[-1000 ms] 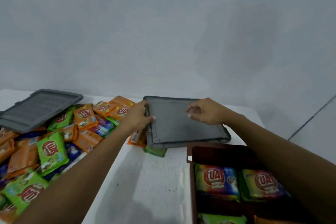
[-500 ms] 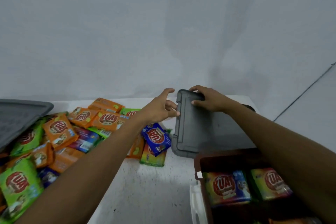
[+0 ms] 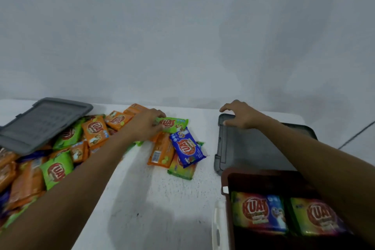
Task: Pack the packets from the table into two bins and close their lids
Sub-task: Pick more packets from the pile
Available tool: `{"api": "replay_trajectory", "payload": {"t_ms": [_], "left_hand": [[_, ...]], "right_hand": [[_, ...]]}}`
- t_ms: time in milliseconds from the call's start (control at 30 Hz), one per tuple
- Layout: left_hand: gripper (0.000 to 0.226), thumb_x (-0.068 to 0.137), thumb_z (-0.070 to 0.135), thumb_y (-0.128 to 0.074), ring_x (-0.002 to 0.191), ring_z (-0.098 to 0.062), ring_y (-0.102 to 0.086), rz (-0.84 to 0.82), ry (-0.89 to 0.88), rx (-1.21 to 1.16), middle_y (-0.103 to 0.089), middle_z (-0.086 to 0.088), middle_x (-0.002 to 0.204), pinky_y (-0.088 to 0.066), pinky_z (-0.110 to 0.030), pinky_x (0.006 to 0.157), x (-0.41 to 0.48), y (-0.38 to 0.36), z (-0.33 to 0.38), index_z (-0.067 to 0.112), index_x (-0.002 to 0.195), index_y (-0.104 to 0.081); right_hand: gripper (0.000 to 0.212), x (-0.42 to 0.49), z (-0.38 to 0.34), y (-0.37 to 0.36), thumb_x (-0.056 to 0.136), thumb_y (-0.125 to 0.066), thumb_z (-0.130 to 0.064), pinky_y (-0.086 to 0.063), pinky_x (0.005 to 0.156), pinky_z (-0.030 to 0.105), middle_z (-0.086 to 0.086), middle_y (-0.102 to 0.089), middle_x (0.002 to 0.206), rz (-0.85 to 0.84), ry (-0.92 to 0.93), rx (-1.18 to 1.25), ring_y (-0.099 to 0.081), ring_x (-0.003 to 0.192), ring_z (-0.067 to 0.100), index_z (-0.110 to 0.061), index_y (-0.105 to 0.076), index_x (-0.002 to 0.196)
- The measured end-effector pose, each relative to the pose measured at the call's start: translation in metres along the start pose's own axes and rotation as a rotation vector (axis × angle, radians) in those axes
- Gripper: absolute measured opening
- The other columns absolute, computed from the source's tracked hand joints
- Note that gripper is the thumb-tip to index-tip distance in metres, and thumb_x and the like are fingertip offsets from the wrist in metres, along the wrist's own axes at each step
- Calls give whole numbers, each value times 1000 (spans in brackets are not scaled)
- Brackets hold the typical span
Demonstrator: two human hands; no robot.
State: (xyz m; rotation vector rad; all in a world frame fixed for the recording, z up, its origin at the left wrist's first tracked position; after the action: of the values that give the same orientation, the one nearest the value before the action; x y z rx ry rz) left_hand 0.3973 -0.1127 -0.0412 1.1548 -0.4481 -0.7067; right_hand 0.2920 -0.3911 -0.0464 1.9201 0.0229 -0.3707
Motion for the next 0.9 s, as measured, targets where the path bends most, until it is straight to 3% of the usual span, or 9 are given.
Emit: {"api": "replay_trajectory", "payload": {"t_ms": [67,167,267,333,433,567,700,833,900], "left_hand": [[46,91,28,-61,123,-29,-51,-52,20,109,-58,-12,134,-40,-37,102,-11,-5,-15,13,133,-54],[49,95,38,-53,136,-29,-37,-92,75,177,-46,-7,147,-28,-48,112,-20,-13,-26,22,141,-45],[55,98,40,-46,145,-28,-20,-163,95,227,-31,-3,157,-15,-51,117,-21,-11,-27,24,149,-31],[54,99,33,-43,146,-27,-21,-207,111,216,-29,-3,158,-13,-51,118,-20,-7,-33,24,150,-28],[56,95,22,-48,141,-27,-29,-190,101,202,-35,-6,153,-15,-52,117,-21,2,-41,24,148,-32],[54,90,23,-62,125,-26,-41,-145,-3,172,-43,-9,133,-35,-41,106,-21,11,-38,17,140,-44],[34,89,18,-62,108,-25,-50,-101,-40,44,-51,-7,116,-43,-38,90,-27,26,-38,17,120,-48],[28,92,15,-58,88,-24,-56,-91,21,-186,-60,-9,107,-43,-32,66,-39,43,-38,15,119,-48],[28,90,15,-60,88,-27,-63,-115,23,-286,-64,-8,106,-52,-36,70,-42,51,-30,21,115,-51]], "right_hand": [[46,-4,-32,-4,89,-65,-38,-41,92,29,7,-54,130,-35,99,90,-53,108,19,-25,-53,132],[49,-8,-79,-18,92,-59,-46,-43,86,26,2,-60,128,-156,150,81,-57,107,17,-22,-52,134],[63,-8,-107,-38,91,-57,-53,-52,64,28,7,-59,127,-248,76,21,-62,96,21,-11,-49,137],[67,-9,-114,-46,87,-60,-56,-51,57,26,9,-60,124,-266,-1,7,-61,90,21,-6,-52,132],[62,-12,-119,-54,83,-68,-51,-56,62,30,10,-63,121,-262,-58,13,-63,91,21,-6,-56,124],[51,-22,-136,-44,85,-70,-41,-51,84,32,7,-64,120,-204,-6,-26,-63,106,23,-5,-59,119],[38,-28,-148,-35,86,-71,-28,-50,80,34,9,-61,121,-65,-2,64,-59,98,21,-12,-49,113],[35,-46,-148,-20,85,-72,-16,-58,74,37,11,-66,113,44,-102,527,-69,92,25,-15,-48,110],[37,-64,-149,-10,84,-73,-14,-58,79,43,15,-68,111,53,-119,775,-70,94,30,-14,-51,114]]}}
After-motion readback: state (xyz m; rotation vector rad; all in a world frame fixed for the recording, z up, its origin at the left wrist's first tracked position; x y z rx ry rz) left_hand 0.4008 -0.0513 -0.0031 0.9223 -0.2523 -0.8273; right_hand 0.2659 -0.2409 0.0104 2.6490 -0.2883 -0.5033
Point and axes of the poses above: each hand's wrist, its own x-axis towards the middle knuckle, its own y-axis out of the back of the hand, z = x × y, the point moved 6 cm from there along x, towards the middle knuckle
